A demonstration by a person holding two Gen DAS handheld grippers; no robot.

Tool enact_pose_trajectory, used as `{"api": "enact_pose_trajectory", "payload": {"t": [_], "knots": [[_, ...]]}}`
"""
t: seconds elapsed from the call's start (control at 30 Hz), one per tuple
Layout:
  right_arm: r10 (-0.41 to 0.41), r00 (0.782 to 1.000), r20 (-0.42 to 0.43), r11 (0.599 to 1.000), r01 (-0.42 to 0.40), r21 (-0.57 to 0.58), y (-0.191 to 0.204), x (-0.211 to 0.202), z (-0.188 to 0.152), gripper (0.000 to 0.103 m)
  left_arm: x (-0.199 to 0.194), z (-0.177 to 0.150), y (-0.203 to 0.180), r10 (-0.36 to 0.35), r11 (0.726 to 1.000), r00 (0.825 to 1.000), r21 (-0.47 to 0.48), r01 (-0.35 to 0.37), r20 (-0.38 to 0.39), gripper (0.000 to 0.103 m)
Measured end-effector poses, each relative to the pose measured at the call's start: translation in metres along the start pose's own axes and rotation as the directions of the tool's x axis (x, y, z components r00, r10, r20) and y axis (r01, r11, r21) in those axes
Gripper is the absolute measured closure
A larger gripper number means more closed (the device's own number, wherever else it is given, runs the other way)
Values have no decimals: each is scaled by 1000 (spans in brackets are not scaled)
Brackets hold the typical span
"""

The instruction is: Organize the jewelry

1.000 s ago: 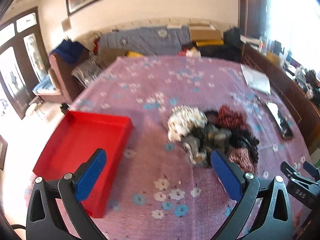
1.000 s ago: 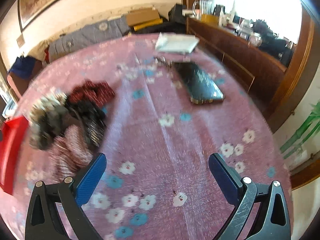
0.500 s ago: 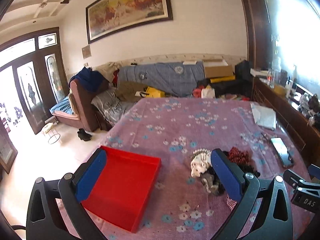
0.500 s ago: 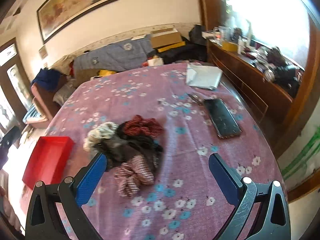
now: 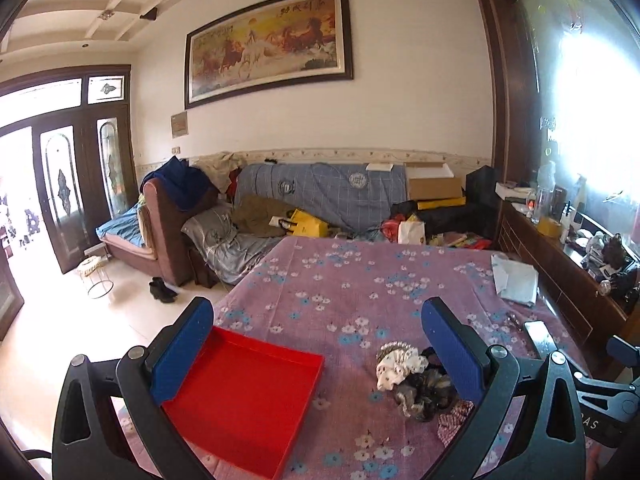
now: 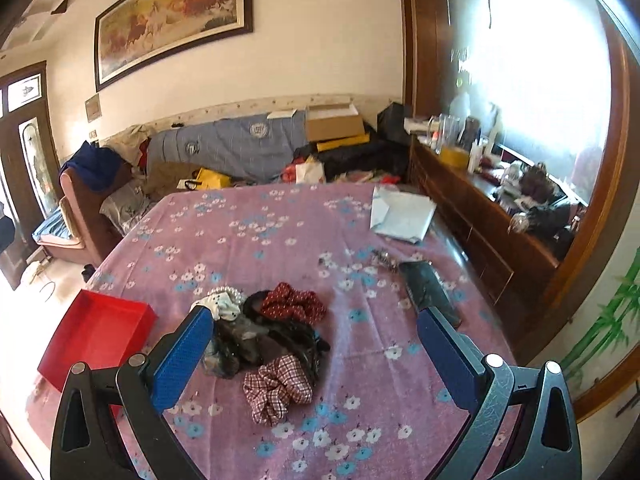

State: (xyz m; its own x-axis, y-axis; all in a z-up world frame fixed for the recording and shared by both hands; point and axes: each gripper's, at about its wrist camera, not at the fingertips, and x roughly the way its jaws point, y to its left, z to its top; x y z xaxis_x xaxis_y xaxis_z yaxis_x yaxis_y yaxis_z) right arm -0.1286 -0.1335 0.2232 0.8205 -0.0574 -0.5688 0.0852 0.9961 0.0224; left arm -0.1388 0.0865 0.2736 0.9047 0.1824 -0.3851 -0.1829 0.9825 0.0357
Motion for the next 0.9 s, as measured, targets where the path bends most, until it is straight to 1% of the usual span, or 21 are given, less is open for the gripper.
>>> {"api": "enact_pose_trajectory", "payload": {"t": [0.07,0.13,0.2,0.27,0.4,0.53,0.9], "knots": [[0,1000,5,1000,0,9,0,-2,-1,0,2,-1,3,-18,1000,999,-9,17,-37,0],[-3,1000,12,1000,3,22,-2,-2,-2,0,8,-5,5,-49,999,994,-13,48,-97,0],[-22,999,24,999,22,24,-2,-5,-5,0,15,-9,4,-45,999,988,-9,44,-149,0],[-26,999,22,999,25,20,-2,-6,-7,0,18,-14,5,-46,999,983,-1,46,-179,0],[-35,999,-7,999,35,17,-1,-1,-10,0,19,-23,3,-28,999,979,21,33,-201,0],[-22,999,-40,1000,22,13,0,5,-14,0,24,-26,-1,-17,999,975,44,27,-223,0],[3,994,-112,1000,-1,22,0,24,-24,0,36,-33,-1,-17,999,955,44,32,-296,0]]}}
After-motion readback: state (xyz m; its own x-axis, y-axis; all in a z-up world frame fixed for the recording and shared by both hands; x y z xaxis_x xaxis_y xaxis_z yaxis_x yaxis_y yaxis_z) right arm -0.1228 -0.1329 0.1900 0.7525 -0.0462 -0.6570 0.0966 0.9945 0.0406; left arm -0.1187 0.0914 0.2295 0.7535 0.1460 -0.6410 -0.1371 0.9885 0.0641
